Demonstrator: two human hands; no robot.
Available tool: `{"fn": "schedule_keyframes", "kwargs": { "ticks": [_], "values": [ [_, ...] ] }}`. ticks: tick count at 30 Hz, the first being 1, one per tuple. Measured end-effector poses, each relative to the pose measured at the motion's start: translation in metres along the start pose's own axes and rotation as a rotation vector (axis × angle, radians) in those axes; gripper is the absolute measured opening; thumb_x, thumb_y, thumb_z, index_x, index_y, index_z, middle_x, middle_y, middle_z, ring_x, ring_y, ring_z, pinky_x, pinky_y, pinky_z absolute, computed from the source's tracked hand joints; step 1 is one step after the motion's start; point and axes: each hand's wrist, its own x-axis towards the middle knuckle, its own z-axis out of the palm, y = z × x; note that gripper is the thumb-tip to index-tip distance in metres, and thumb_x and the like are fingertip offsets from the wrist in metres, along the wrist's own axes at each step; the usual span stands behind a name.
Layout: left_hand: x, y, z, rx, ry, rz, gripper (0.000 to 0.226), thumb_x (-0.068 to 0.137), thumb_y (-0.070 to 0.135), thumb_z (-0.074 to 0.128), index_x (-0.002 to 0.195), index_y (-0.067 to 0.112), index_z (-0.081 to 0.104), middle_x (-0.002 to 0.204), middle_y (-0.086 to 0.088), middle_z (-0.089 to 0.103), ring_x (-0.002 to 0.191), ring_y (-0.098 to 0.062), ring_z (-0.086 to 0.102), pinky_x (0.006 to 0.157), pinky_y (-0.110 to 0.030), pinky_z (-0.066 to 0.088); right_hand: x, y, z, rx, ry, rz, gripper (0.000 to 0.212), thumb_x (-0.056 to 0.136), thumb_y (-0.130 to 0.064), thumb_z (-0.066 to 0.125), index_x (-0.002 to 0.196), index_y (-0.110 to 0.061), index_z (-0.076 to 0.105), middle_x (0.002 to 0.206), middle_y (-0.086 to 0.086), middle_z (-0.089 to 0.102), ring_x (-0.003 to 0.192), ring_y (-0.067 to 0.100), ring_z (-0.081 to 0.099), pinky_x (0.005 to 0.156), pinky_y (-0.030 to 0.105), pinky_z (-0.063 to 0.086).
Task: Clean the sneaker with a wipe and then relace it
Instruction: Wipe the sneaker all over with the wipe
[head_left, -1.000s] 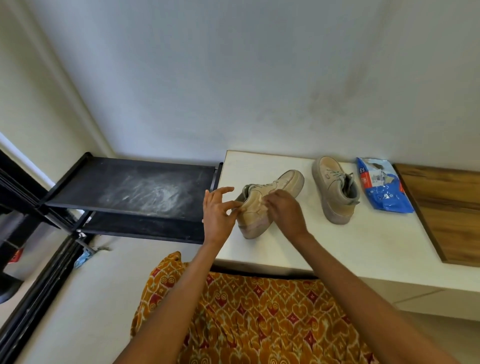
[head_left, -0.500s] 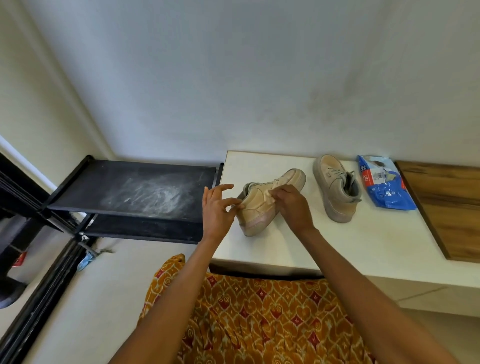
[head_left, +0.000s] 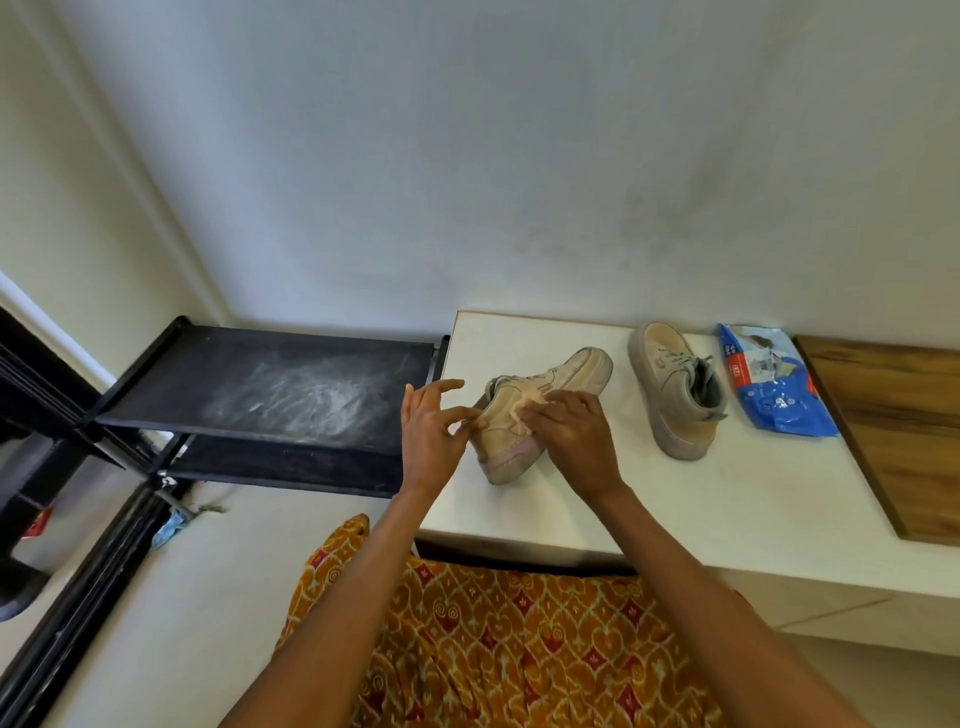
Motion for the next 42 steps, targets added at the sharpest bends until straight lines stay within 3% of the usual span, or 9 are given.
{"fn": "schedule_keyframes", "kwargs": {
  "ticks": [4,7,14,18,23,28,31,37,42],
  "values": [
    [0.0,-0.002,0.0,-0.016,0.001,-0.009,0.009,0.077,0.019,0.075,0.086,0.02,0.076,0.119,-0.002,0.061,0.12,-0.02,0.05,0.114,-0.038,0.008,-0.031,-0.003,0.008,-0.107,-0.031,0.0,0.038,0.087,-0.018,0.062,0.125,-0.015,0.06,0.13,0.006,0.059,0.124,0.032,0.052,0.106,0.047,0.031],
    [0.0,0.0,0.0,-0.025,0.007,0.007,0.008,0.077,0.018,0.075,0.085,0.019,0.077,0.119,-0.004,0.062,0.119,-0.022,0.051,0.114,-0.04,0.009,-0.034,-0.008,0.009,-0.102,-0.029,0.114,0.036,0.097,-0.033,0.043,0.126,-0.021,0.059,0.134,0.003,0.056,0.13,0.03,0.045,0.106,0.049,0.031],
    [0.0,0.003,-0.002,-0.025,-0.004,0.006,0.009,0.077,0.018,0.075,0.085,0.019,0.076,0.119,-0.004,0.062,0.119,-0.022,0.051,0.115,-0.042,0.01,-0.015,-0.03,0.011,0.247,0.075,0.435,0.038,0.08,-0.007,0.071,0.117,-0.012,0.066,0.116,0.008,0.066,0.106,0.024,0.057,0.077,0.036,0.058],
    [0.0,0.001,-0.004,-0.001,-0.001,-0.025,0.01,0.076,0.019,0.075,0.086,0.019,0.076,0.119,-0.003,0.061,0.12,-0.023,0.05,0.115,-0.044,0.01,-0.012,-0.057,0.012,0.12,0.088,0.25,0.047,0.075,-0.009,0.076,0.12,-0.008,0.061,0.11,0.01,0.068,0.103,0.029,0.06,0.085,0.039,0.055],
    [0.002,0.002,-0.005,0.017,-0.009,-0.001,0.01,0.076,0.017,0.076,0.085,0.02,0.076,0.121,-0.003,0.061,0.123,-0.023,0.047,0.115,-0.044,0.009,-0.044,-0.056,0.016,-0.163,-0.154,0.041,0.05,0.096,-0.03,0.039,0.144,-0.017,0.034,0.151,0.008,0.033,0.139,0.03,0.028,0.11,0.054,0.025],
    [0.007,0.008,0.001,0.022,-0.012,0.03,0.009,0.075,0.016,0.076,0.083,0.019,0.076,0.121,-0.004,0.061,0.123,-0.025,0.048,0.114,-0.045,0.009,-0.038,-0.037,0.012,-0.157,-0.226,0.11,0.05,0.099,-0.034,0.023,0.144,-0.017,0.035,0.152,0.006,0.03,0.142,0.031,0.021,0.111,0.055,0.018],
    [0.014,0.011,0.004,0.045,-0.021,0.06,0.007,0.075,0.015,0.077,0.081,0.018,0.077,0.119,-0.005,0.062,0.121,-0.026,0.05,0.114,-0.045,0.01,-0.037,-0.041,0.016,-0.127,-0.236,0.262,0.047,0.098,-0.03,0.03,0.142,-0.016,0.039,0.151,0.005,0.033,0.142,0.03,0.018,0.112,0.055,0.016],
    [0.016,0.009,0.005,0.057,-0.025,0.039,0.008,0.077,0.016,0.075,0.084,0.019,0.077,0.12,-0.004,0.062,0.121,-0.025,0.049,0.115,-0.047,0.01,-0.016,-0.028,0.015,-0.075,-0.2,0.538,0.056,0.102,-0.04,0.01,0.14,-0.016,0.043,0.148,0.003,0.039,0.143,0.027,0.022,0.113,0.05,0.012],
    [0.017,0.004,0.003,0.06,-0.032,0.026,0.008,0.077,0.017,0.075,0.084,0.019,0.077,0.121,-0.004,0.061,0.123,-0.025,0.048,0.115,-0.049,0.009,-0.027,-0.053,0.018,-0.06,-0.138,0.295,0.05,0.102,-0.032,0.018,0.14,-0.012,0.043,0.149,0.007,0.037,0.14,0.031,0.025,0.111,0.054,0.018]
  ]
}}
